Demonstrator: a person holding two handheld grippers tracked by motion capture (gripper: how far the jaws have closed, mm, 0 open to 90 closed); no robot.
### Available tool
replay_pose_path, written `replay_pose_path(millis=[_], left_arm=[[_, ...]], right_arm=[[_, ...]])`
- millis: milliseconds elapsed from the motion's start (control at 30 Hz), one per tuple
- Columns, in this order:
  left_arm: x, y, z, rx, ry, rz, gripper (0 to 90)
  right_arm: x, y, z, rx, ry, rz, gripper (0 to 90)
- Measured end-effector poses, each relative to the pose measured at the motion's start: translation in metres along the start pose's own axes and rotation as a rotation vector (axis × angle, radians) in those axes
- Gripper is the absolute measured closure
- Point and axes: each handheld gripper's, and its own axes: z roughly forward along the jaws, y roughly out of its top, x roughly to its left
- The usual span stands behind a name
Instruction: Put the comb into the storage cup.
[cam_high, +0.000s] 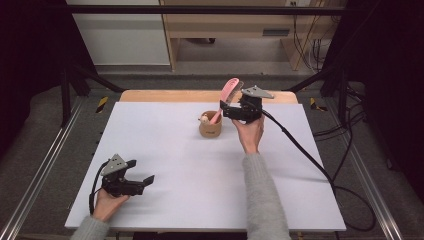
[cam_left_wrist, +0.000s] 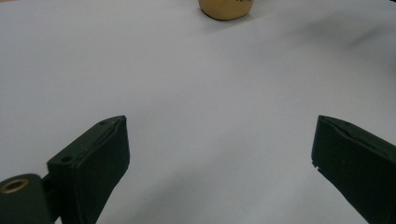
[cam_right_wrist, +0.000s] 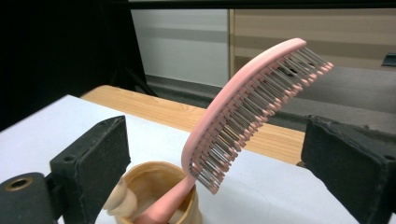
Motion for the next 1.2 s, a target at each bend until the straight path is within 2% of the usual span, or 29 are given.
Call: replay_pose_path(millis=[67,167,267,333,567,733,1067,1200], left_arm=[[0.000,0.000,0.000,0.000,0.000,-0.001,4.3],[0.000,0.000,0.001,0.000,0.001,-0.003,4.3],[0.000,0.000,0.001,0.000,0.003,-0.001,4.3],[0.000,0.000,0.001,0.001,0.004,-0.002,4.2],[0.000,0.000,0.001,0.004,0.006,0.001,4.2],[0.000,0.000,0.001,0.000,0.005,-0.001,4.1],[-0.001,0.000,0.002,0.006,0.004,0.005,4.1],[-0.001,0.000,0.002,0.006,0.006,0.006,4.1]], right_arm=[[-0.002,-0.001,-0.004,0.000,0.015,0.016,5.4],[-0.005,-0.002,-0.014,-0.008,0.012,-0.010,3.2],[-0.007,-0.003,-0.024,-0.020,0.020,-0.011,1.1],[-0.008,-0.004,-0.028,-0.005,0.026,-0.012,0.4],[-0.002,-0.008,-0.043,0.017,0.104,-0.048,0.2],[0.003,-0.014,-0.055,0.006,0.159,-0.063,0.0],[0.013,-0.020,-0.074,0.023,0.228,-0.118,0.0],[0.014,-0.027,-0.081,0.022,0.257,-0.113,0.0]])
